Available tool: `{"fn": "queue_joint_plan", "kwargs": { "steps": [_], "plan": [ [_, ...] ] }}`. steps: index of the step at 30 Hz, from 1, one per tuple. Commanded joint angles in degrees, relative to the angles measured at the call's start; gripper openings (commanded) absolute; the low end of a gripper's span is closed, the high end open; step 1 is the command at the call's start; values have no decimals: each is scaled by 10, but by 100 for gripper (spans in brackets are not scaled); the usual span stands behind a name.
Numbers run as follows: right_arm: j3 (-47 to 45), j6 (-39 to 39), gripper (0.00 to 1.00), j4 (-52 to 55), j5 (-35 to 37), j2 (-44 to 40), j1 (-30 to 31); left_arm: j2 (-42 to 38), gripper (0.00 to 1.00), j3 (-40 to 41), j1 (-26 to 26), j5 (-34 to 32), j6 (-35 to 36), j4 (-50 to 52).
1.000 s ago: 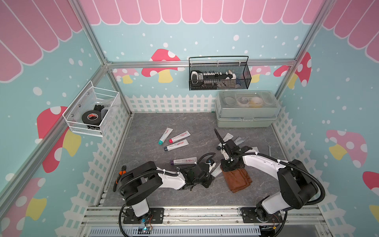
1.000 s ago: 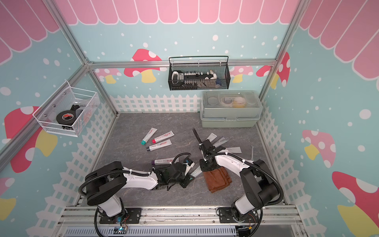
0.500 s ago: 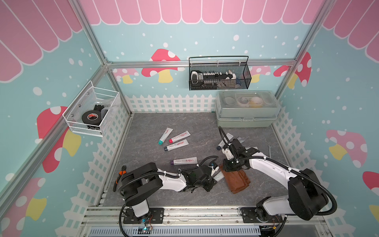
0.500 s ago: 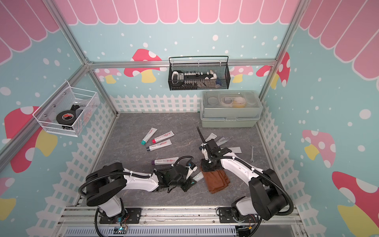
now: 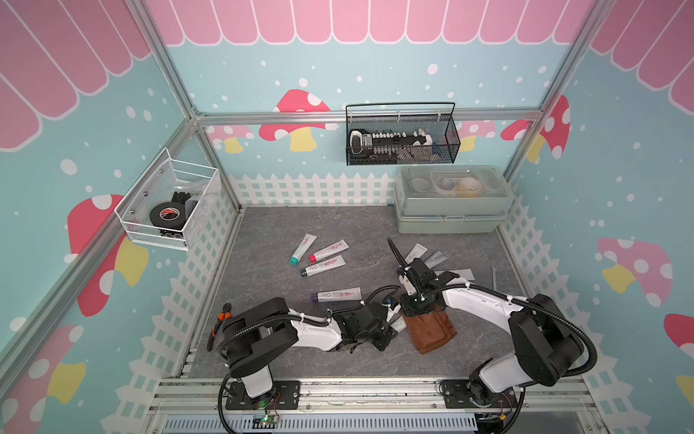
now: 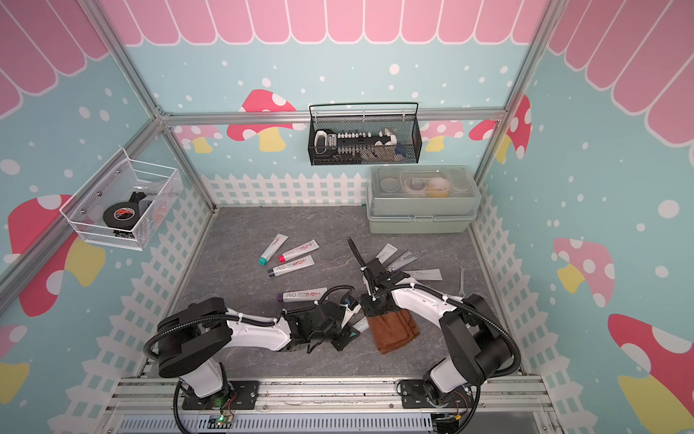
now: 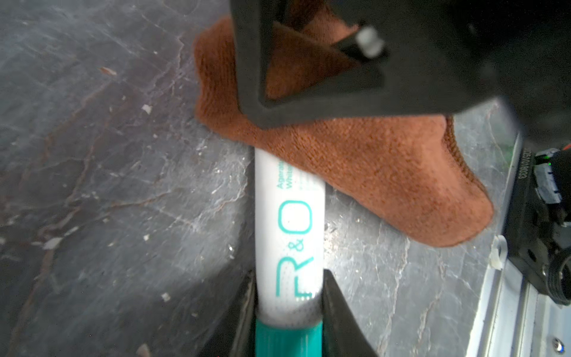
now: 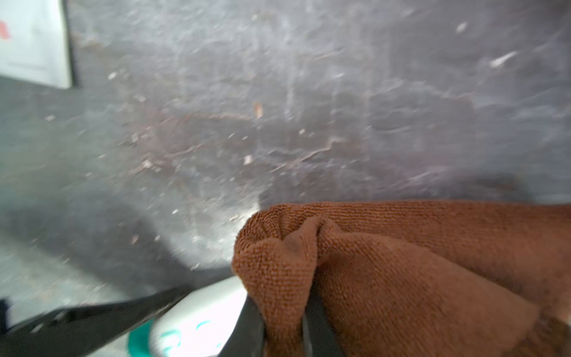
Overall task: Wipe the surface of the toothpaste tube
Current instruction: Wipe the dirt from the toothpaste tube.
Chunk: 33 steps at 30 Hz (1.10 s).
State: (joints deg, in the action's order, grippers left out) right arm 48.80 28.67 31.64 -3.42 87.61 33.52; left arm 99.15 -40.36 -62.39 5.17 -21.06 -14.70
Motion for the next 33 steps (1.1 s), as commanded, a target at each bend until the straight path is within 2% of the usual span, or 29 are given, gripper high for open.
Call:
{"fn": "queue_joint_plan", "kwargs": {
  "steps": [1,12,15,18,24,30,33],
  "plan": [
    [-21,2,15,65,126,38,-5,-7,29,20,1,-22,0,28],
    [-29,2,14,63,133,-4,-58,-20,28,44,5,-33,-7,14],
    [-33,-6,14,45,86,-14,-61,-14,28,40,5,-30,-7,14],
    [-41,-12,14,21,7,-12,-56,-6,28,32,5,-28,-5,19],
    [-50,-2,15,-15,-99,-32,-17,-1,28,26,6,-27,-4,23],
    [-52,19,15,-31,-169,-47,17,3,28,20,6,-27,-4,29],
    [-59,23,15,-30,-180,-65,17,1,28,20,6,-28,-4,30]
  ]
}}
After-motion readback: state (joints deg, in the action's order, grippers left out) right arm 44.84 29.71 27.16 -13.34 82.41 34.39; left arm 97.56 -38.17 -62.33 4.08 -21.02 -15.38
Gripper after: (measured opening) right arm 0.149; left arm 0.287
